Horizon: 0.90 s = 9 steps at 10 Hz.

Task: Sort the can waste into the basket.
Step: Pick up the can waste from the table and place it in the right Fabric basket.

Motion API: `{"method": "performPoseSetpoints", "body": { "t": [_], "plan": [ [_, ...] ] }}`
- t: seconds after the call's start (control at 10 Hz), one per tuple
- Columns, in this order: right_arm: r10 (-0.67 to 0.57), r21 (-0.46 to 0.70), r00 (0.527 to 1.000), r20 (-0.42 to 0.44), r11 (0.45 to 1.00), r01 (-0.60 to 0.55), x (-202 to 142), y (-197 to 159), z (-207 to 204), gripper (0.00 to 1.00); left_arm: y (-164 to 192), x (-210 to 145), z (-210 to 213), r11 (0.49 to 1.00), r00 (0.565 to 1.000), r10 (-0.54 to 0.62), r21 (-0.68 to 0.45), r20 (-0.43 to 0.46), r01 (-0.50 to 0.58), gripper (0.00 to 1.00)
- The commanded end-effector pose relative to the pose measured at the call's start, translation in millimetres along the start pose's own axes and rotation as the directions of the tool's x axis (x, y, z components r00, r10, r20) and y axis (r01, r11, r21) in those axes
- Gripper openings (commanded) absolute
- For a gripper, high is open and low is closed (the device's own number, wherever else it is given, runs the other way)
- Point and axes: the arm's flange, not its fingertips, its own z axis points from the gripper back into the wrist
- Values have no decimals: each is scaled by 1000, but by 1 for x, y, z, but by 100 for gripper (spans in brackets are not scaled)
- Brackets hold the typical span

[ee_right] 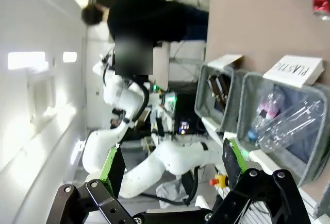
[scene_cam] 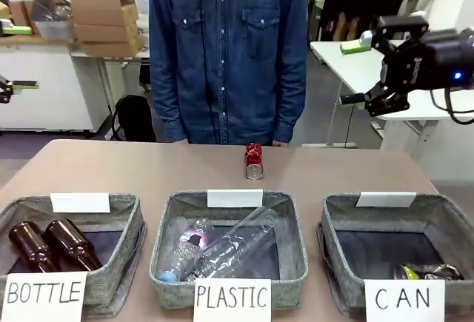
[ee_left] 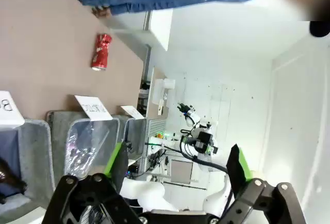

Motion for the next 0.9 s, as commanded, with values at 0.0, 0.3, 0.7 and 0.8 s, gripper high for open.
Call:
{"method": "performPoseSetpoints", "body": {
  "t": [0.0,0.3,0.7,0.8],
  "plan": [
    [10,20,999,-49,1000,-9,-6,3,-7,100,-8,5,-16,991,993,-49,117,-109,62,100],
    [10,20,999,-49,1000,-9,-6,3,-7,100,-8,5,-16,991,993,-49,117,-109,62,100],
    [10,20,999,-49,1000,-9,-6,3,-7,100,-8,5,-16,991,993,-49,117,-109,62,100],
    [10,20,999,-49,1000,-9,-6,3,-7,100,-8,5,-16,991,993,-49,117,-109,62,100]
  ]
}}
